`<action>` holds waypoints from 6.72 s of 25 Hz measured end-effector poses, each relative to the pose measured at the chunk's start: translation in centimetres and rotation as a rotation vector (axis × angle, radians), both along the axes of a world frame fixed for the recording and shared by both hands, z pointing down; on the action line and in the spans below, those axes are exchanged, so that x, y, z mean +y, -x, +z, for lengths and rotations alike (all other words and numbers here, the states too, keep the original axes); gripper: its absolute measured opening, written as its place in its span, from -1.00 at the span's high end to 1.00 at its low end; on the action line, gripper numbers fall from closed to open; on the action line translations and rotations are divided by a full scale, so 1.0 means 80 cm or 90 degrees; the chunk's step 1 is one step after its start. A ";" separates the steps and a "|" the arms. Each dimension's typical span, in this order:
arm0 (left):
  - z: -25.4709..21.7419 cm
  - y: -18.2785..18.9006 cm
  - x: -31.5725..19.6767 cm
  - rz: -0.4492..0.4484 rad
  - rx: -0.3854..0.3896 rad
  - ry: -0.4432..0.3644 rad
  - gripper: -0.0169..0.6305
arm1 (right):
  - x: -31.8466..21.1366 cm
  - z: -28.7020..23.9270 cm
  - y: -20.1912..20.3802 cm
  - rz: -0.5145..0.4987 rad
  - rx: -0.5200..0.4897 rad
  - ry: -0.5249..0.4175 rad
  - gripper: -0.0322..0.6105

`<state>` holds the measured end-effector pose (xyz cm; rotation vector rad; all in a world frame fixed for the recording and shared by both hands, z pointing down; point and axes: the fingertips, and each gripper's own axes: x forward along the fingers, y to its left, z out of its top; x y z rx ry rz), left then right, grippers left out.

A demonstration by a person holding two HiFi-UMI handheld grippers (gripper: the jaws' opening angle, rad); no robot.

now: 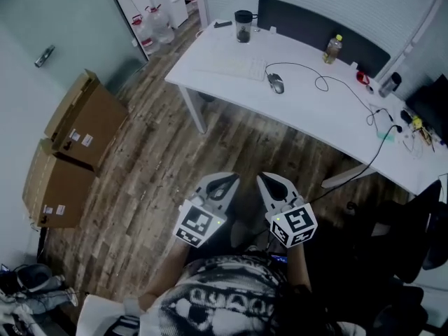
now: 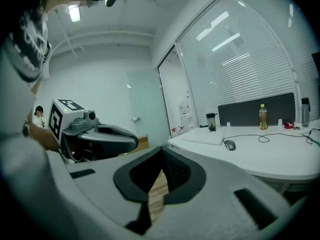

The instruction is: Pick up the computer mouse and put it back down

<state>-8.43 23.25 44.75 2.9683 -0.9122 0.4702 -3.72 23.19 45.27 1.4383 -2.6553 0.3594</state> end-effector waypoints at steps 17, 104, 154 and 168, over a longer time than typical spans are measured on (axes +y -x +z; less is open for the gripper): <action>-0.008 0.066 -0.242 0.079 0.024 0.014 0.93 | -0.229 0.003 0.065 0.088 0.018 0.036 0.92; 0.038 -0.155 -0.604 0.223 -0.060 0.043 0.93 | -0.579 0.093 -0.252 0.320 0.087 0.169 -0.04; 0.074 -0.382 -0.537 0.262 -0.072 0.078 0.93 | -0.452 0.264 -0.623 0.435 0.127 0.349 -0.04; 0.093 -0.362 -0.535 0.207 -0.115 0.093 0.93 | -0.445 0.310 -0.624 0.441 0.087 0.374 -0.04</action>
